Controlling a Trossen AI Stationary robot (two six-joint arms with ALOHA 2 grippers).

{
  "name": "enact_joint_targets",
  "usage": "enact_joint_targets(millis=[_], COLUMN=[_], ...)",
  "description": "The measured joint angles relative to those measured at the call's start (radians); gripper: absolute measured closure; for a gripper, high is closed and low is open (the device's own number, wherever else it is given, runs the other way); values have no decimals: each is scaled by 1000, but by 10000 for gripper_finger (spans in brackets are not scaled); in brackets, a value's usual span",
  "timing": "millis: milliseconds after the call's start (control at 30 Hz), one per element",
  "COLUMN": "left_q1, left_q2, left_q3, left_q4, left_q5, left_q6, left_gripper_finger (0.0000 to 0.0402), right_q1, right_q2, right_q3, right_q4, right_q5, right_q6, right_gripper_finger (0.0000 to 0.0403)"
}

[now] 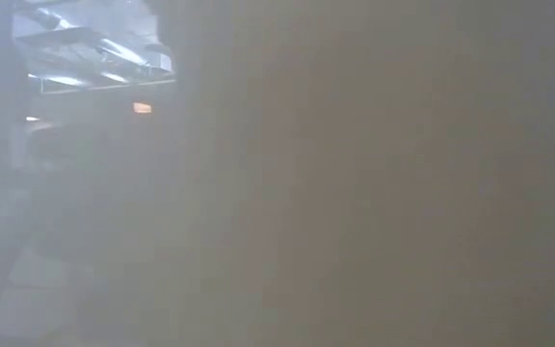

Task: Pick & Place USB Port
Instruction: Put the top brown HDMI cable into the blue bin

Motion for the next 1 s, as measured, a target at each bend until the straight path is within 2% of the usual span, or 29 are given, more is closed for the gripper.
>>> enact_joint_targets(millis=[67, 200, 300, 400, 533, 733, 867, 1000], left_q1=[-2, -4, 12, 34, 46, 13, -8, -7], left_q2=[0, 10, 23, 58, 138, 274, 363, 436], left_q3=[17, 20, 20, 21, 92, 318, 487, 604], left_q4=[-16, -46, -104, -188, -287, -447, -572, -657], left_q5=[-4, -64, -136, -178, -155, -162, -216, -261], left_q6=[23, 40, 26, 32, 72, 158, 178, 157], left_gripper_finger=[296, 296, 296, 296, 296, 295, 294, 269], right_q1=[-12, -17, -13, 5, 31, 39, 40, 47], right_q2=[4, 46, 76, 101, 102, 96, 93, 81], right_q3=[1, -1, -1, -1, -1, -1, -1, -1], right_q4=[-107, -408, -514, -509, -449, -418, -413, -403], right_q5=[48, 236, 281, 282, 281, 243, 197, 174], right_q6=[67, 213, 295, 317, 289, 238, 188, 132], right_gripper_finger=[403, 403, 403, 403, 403, 403, 403, 403])
